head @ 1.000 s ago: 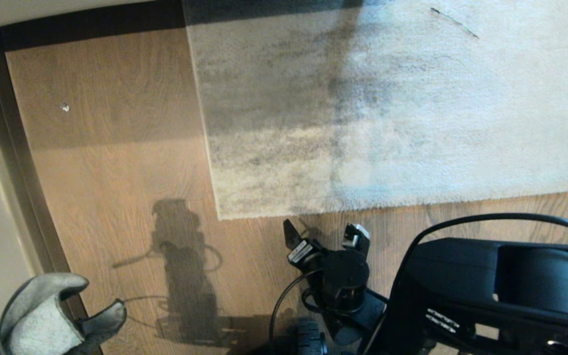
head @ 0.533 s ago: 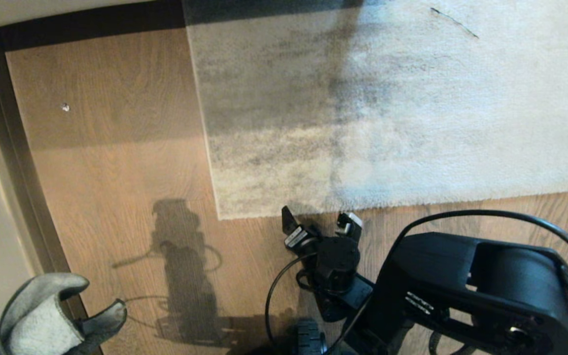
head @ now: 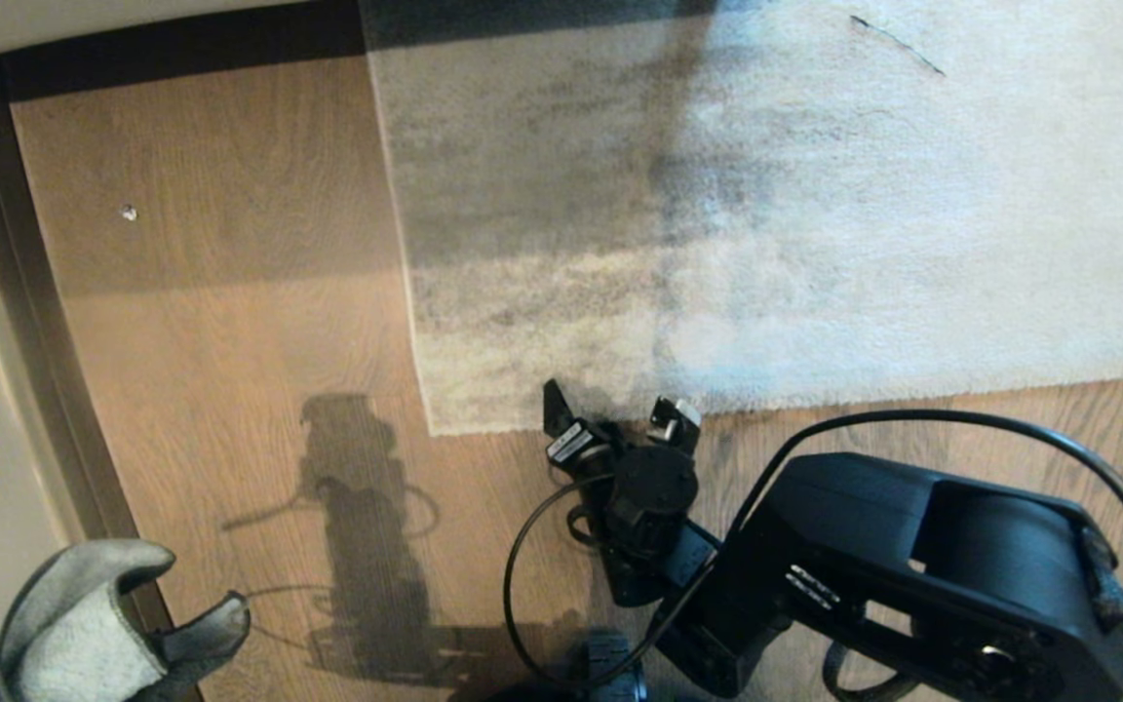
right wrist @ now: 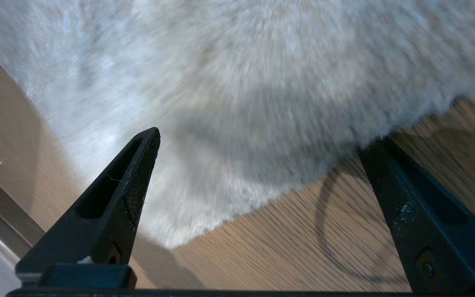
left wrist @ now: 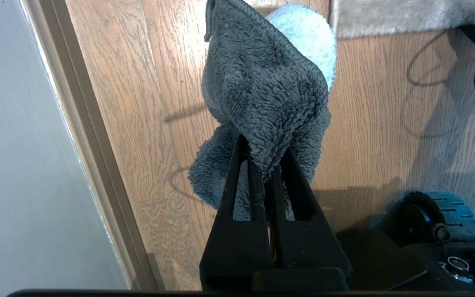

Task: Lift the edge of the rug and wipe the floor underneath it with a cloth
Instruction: Lift up the carpet

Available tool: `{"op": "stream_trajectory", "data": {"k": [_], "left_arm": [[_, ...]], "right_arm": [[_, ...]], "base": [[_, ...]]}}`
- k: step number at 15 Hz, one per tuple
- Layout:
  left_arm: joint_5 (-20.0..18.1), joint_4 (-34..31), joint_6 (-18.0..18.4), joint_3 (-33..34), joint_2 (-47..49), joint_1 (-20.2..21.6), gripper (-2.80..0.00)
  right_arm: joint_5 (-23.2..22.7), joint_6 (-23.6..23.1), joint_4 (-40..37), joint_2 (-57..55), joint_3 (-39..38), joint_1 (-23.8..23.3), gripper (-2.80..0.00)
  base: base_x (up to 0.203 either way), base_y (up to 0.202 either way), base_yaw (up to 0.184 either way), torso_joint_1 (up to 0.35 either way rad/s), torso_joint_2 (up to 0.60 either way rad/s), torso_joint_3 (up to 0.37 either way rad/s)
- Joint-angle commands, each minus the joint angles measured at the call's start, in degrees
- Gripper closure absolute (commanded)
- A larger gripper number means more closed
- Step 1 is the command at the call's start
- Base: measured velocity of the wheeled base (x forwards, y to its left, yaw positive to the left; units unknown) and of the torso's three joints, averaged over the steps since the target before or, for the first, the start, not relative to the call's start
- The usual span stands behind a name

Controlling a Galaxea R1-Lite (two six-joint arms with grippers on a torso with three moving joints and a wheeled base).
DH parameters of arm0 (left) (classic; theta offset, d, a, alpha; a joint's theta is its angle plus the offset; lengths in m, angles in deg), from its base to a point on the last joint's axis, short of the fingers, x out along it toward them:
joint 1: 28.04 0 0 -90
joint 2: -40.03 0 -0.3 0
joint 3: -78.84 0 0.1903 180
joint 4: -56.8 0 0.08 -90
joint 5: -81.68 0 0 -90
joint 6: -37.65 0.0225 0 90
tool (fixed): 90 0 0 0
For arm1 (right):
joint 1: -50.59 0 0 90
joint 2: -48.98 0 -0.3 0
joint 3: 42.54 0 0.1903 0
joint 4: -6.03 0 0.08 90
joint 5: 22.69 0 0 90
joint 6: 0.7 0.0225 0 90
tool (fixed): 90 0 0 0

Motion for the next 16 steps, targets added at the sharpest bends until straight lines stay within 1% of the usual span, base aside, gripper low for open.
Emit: {"op": "stream_trajectory", "data": {"k": [1, 6, 14, 16], "left_arm": [[0.0, 0.04, -0.01, 0.0, -0.02, 0.0, 0.0], [0.0, 0.04, -0.01, 0.0, -0.02, 0.0, 0.0], [0.0, 0.04, -0.01, 0.0, -0.02, 0.0, 0.0], [0.0, 0.04, -0.01, 0.0, -0.02, 0.0, 0.0]], "right_arm": [[-0.01, 0.24, 2.7, 0.09, 1.31, -0.06, -2.8], [-0.1, -1.51, 2.7, 1.29, 2.37, -0.3, -2.8], [-1.67, -4.81, 2.39, 9.33, 1.88, 1.07, -2.8], [-1.76, -7.38, 2.31, 10.69, -0.58, 2.29, -2.8]], "base": [[0.0, 0.0, 0.0, 0.0, 0.0, 0.0], [0.0, 0.0, 0.0, 0.0, 0.0, 0.0], [0.0, 0.0, 0.0, 0.0, 0.0, 0.0], [0.0, 0.0, 0.0, 0.0, 0.0, 0.0]]}}
